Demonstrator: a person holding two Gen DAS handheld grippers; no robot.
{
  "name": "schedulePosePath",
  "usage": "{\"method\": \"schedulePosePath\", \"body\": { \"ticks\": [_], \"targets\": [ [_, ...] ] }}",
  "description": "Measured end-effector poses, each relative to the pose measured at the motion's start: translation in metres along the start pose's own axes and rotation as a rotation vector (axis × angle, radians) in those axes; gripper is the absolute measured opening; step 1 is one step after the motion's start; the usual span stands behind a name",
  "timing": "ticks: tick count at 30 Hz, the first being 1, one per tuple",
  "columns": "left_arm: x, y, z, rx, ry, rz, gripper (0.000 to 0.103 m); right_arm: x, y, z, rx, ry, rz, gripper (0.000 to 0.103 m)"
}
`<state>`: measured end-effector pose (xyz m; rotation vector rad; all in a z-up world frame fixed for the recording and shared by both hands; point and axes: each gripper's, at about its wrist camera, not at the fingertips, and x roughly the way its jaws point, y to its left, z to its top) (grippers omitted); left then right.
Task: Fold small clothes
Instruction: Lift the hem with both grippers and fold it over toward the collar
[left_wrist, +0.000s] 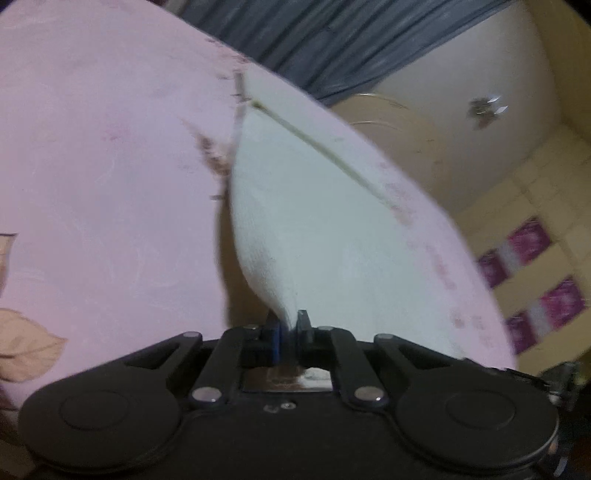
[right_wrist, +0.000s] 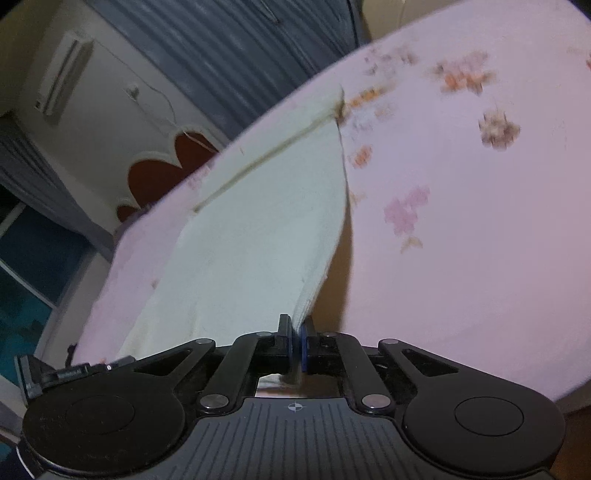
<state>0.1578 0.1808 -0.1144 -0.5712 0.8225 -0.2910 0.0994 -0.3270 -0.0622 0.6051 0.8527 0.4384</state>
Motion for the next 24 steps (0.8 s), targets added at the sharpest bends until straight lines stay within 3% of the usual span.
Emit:
{"method": "schedulePosePath", "body": {
  "ticks": [3, 10, 15, 24],
  "targets": [
    [0.001, 0.001, 0.000, -0.028, -0.014, -0.014, 0.007, 0.007, -0.003, 0.000, -0.017, 0.036, -0.038, 0.003],
    [-0.020, -0.018, 0.022, -0.014, -0.162, -0.049, 0.007, -0.011, 0.015, 0.033, -0.060, -0.072, 0.023, 0.003],
    [-0.012, -0.041, 0.067, 0.031, -0.227, -0.070, 0.007, -0.004, 0.039, 0.080, -0.132, -0.131, 0.038, 0.003],
    [0.044, -0.053, 0.171, 0.019, -0.268, -0.103, 0.007, 0.068, 0.053, 0.193, -0.159, -0.187, -0.073, 0.003]
  ]
}}
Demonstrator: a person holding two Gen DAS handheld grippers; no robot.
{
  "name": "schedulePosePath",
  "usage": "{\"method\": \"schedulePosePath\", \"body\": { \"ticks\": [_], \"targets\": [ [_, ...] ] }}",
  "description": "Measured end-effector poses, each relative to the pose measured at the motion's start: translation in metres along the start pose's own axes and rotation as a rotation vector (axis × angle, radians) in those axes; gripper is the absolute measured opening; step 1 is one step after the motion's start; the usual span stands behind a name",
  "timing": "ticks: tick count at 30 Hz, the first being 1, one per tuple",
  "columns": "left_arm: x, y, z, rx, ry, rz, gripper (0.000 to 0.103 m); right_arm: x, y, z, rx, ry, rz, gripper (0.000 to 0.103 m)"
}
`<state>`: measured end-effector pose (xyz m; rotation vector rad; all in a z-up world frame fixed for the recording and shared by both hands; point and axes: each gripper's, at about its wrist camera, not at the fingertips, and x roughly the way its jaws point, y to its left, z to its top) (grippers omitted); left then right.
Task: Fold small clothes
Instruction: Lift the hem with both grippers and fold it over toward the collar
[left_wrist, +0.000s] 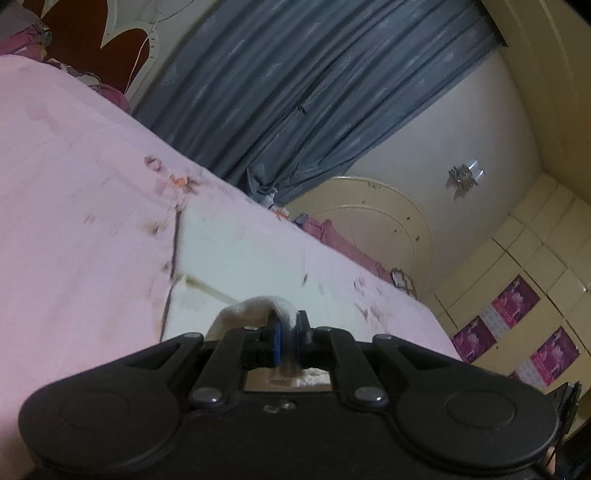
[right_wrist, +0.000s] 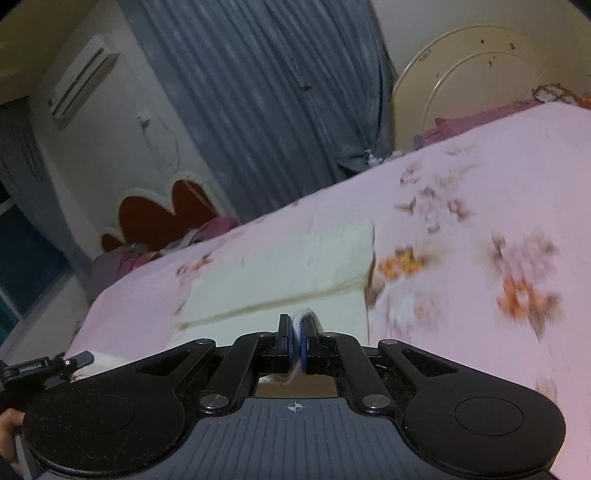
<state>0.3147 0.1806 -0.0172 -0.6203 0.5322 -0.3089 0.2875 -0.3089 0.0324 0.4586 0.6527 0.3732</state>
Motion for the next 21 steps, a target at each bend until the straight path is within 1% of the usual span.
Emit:
{"method": "schedulePosePath", "body": {
  "ticks": [5, 9, 13, 16, 19, 21],
  "targets": [
    [0.047, 0.005, 0.035, 0.023, 0.022, 0.008, 0.007, 0.060, -0.015, 0.047, 0.020, -0.011, -0.022, 0.003],
    [0.093, 0.013, 0.059, 0.045, 0.080, 0.045, 0.007, 0.112, -0.033, 0.072, 0.067, 0.014, -0.044, 0.003],
    [0.139, 0.039, 0.069, 0.006, 0.157, 0.074, 0.007, 0.161, -0.053, 0.079, 0.119, 0.074, -0.068, 0.003],
    [0.162, 0.051, 0.075, -0.007, 0.193, 0.085, 0.007, 0.190, -0.067, 0.079, 0.159, 0.107, -0.089, 0.003],
    [0.182, 0.060, 0.077, -0.020, 0.224, 0.082, 0.007, 0.214, -0.077, 0.080, 0.171, 0.130, -0.112, 0.003],
    [0.194, 0.066, 0.080, -0.038, 0.233, 0.067, 0.009, 0.229, -0.080, 0.082, 0.157, 0.139, -0.135, 0.003]
  ]
}}
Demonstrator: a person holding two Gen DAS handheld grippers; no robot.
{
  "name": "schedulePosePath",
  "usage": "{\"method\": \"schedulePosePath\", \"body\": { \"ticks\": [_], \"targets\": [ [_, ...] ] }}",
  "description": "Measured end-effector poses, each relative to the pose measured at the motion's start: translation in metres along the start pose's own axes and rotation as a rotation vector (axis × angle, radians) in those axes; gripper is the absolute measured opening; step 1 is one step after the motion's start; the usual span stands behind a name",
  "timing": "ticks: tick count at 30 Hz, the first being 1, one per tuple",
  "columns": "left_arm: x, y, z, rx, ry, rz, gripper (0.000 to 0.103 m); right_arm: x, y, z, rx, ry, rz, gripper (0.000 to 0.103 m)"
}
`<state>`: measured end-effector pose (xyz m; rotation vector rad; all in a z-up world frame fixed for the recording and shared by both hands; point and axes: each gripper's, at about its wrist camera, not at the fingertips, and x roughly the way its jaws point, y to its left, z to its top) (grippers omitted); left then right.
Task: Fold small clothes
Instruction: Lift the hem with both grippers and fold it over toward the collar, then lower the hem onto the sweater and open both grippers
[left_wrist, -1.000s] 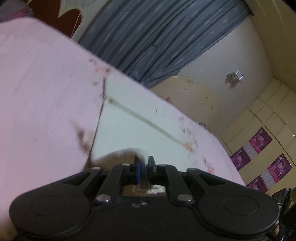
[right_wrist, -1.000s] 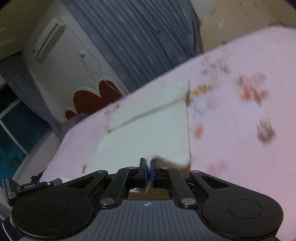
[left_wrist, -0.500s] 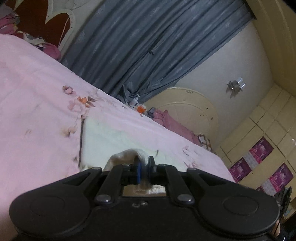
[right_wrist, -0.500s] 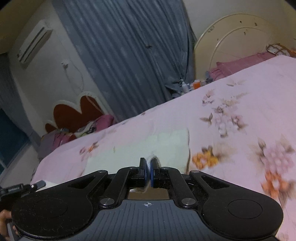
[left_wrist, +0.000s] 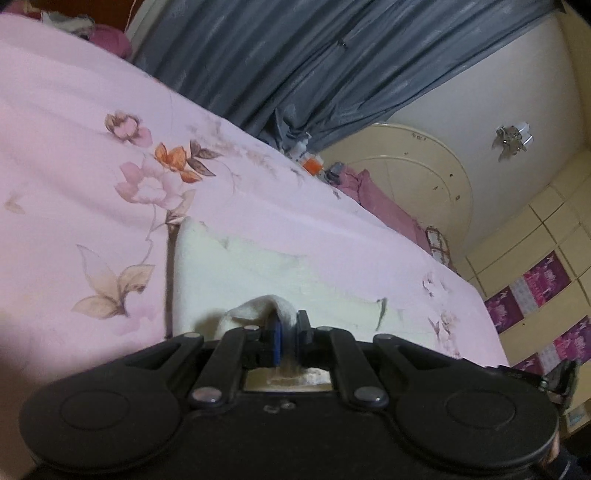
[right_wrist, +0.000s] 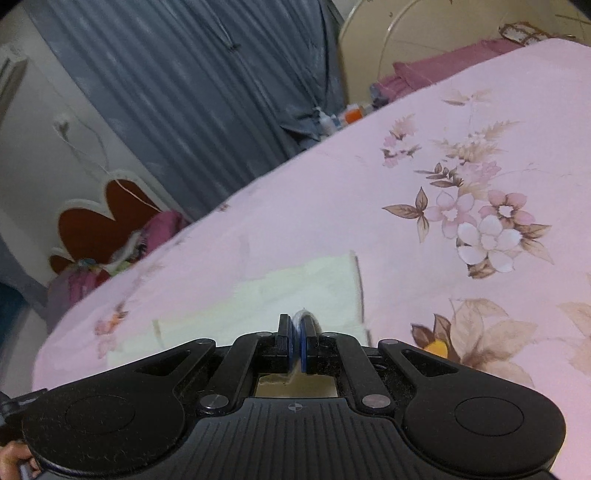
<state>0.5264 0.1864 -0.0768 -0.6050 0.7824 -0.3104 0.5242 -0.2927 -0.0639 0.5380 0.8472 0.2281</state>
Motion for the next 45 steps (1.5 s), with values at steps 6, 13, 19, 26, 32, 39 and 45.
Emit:
{"method": "schedulePosePath", "body": {
  "ticks": [6, 13, 19, 26, 32, 39, 45],
  "targets": [
    [-0.002, 0.004, 0.009, 0.016, -0.098, -0.006, 0.067, 0.006, 0.001, 0.012, -0.023, -0.139, -0.084, 0.064],
    [0.018, -0.004, 0.012, 0.196, 0.006, 0.061, 0.061, 0.022, 0.006, 0.008, -0.175, -0.056, -0.056, 0.042],
    [0.041, -0.012, 0.011, 0.296, 0.095, 0.137, 0.030, 0.052, 0.016, -0.006, -0.286, 0.034, -0.099, 0.022],
    [0.032, -0.009, 0.006, 0.280, 0.035, 0.107, 0.003, 0.056, 0.024, -0.011, -0.385, 0.031, -0.087, 0.002],
    [0.018, -0.001, 0.012, 0.213, -0.093, 0.076, 0.003, 0.037, 0.029, 0.006, -0.373, -0.132, -0.070, 0.002],
    [0.042, 0.003, 0.010, 0.205, 0.003, 0.160, 0.005, 0.083, 0.018, -0.001, -0.372, 0.011, -0.166, 0.002],
    [0.024, -0.002, 0.012, 0.206, -0.037, 0.176, 0.053, 0.074, 0.022, 0.001, -0.393, -0.023, -0.227, 0.032]
  ]
}}
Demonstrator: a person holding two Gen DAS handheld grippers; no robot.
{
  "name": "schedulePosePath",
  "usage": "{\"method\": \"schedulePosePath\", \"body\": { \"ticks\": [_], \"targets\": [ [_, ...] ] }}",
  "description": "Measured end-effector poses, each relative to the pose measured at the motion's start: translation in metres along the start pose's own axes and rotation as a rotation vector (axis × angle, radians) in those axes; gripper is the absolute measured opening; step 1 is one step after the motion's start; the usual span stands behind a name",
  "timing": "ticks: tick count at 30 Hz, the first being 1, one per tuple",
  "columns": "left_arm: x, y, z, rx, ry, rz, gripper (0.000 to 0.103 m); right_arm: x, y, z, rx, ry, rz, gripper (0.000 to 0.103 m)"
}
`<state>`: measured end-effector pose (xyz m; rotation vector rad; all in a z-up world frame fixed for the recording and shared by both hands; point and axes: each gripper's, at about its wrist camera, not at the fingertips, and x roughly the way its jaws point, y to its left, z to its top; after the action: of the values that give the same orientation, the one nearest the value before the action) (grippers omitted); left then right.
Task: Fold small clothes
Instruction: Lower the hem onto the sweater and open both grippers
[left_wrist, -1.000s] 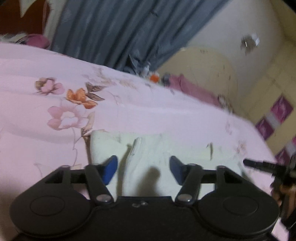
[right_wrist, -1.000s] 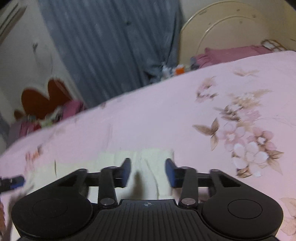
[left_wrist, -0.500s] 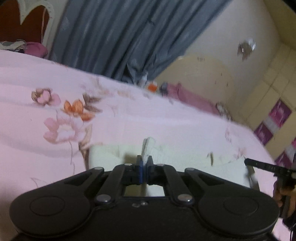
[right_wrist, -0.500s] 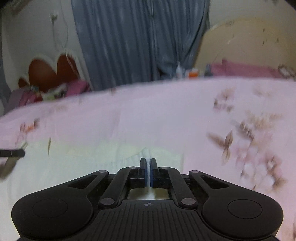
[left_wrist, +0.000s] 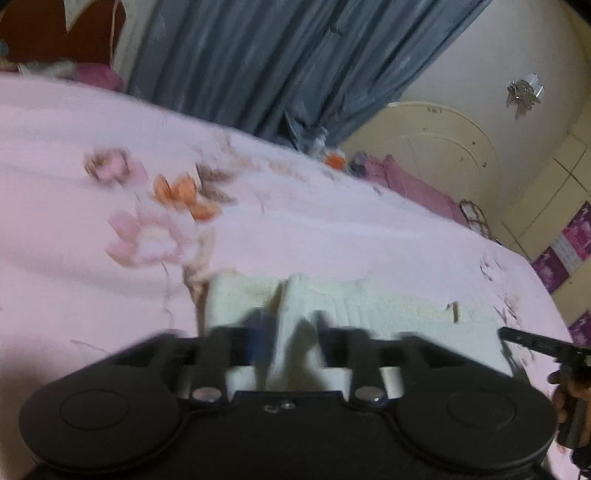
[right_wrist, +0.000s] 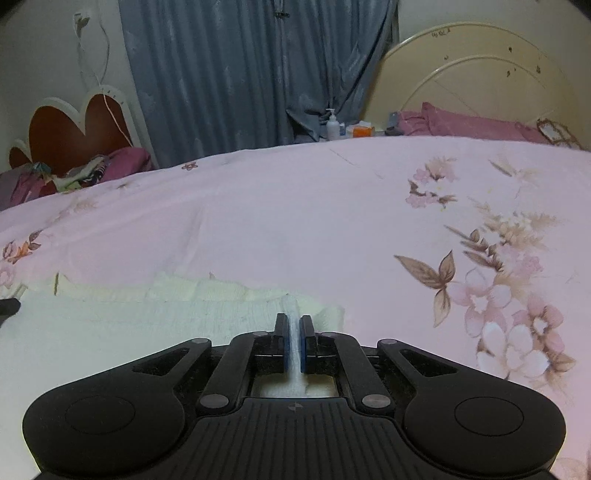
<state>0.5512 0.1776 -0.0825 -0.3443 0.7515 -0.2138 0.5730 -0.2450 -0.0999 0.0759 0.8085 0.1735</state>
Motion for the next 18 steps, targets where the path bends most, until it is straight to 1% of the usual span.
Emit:
{"method": "schedulePosePath", "body": {
  "ticks": [1, 2, 3, 4, 5, 6, 8, 10, 11, 13, 14, 15, 16, 17, 18],
  "targets": [
    [-0.010, -0.010, -0.001, 0.052, -0.045, 0.038, 0.071, -0.011, 0.004, 0.000, -0.015, -0.056, -0.049, 0.061],
    [-0.018, -0.023, -0.003, 0.113, -0.090, 0.063, 0.070, -0.022, 0.008, -0.001, -0.028, -0.108, -0.038, 0.062],
    [-0.022, -0.035, -0.005, 0.154, -0.097, 0.046, 0.069, -0.028, 0.014, -0.002, -0.030, -0.110, 0.005, 0.062],
    [-0.021, -0.050, -0.009, 0.191, -0.088, 0.015, 0.068, -0.031, 0.023, -0.004, -0.042, -0.108, 0.052, 0.061],
    [-0.018, -0.063, -0.013, 0.224, -0.080, -0.005, 0.068, -0.033, 0.036, -0.007, -0.071, -0.107, 0.097, 0.050],
    [-0.013, -0.078, -0.019, 0.271, -0.063, -0.032, 0.068, -0.032, 0.052, -0.009, -0.107, -0.097, 0.140, 0.040],
    [-0.001, -0.102, -0.033, 0.339, -0.022, -0.057, 0.068, -0.026, 0.082, -0.018, -0.160, -0.066, 0.212, 0.040],
    [0.007, -0.115, -0.044, 0.372, 0.006, -0.071, 0.070, -0.019, 0.102, -0.026, -0.203, -0.039, 0.245, 0.040],
    [0.010, -0.117, -0.048, 0.376, 0.014, -0.071, 0.070, -0.015, 0.105, -0.030, -0.217, -0.029, 0.255, 0.040],
    [0.013, -0.110, -0.051, 0.380, 0.011, -0.034, 0.070, -0.011, 0.103, -0.034, -0.236, -0.018, 0.250, 0.040],
    [0.011, -0.100, -0.051, 0.374, -0.005, -0.005, 0.070, -0.011, 0.096, -0.034, -0.230, -0.017, 0.236, 0.040],
    [0.009, -0.089, -0.050, 0.359, -0.017, 0.030, 0.070, -0.011, 0.083, -0.033, -0.206, -0.021, 0.205, 0.040],
    [0.005, -0.076, -0.049, 0.332, -0.024, 0.067, 0.070, -0.014, 0.068, -0.032, -0.174, -0.030, 0.150, 0.040],
    [0.001, -0.062, -0.048, 0.302, -0.034, 0.089, 0.070, -0.017, 0.049, -0.033, -0.138, -0.036, 0.086, 0.040],
    [-0.002, -0.049, -0.047, 0.271, -0.041, 0.092, 0.070, -0.018, 0.030, -0.034, -0.098, -0.030, 0.027, 0.040]
  ]
}}
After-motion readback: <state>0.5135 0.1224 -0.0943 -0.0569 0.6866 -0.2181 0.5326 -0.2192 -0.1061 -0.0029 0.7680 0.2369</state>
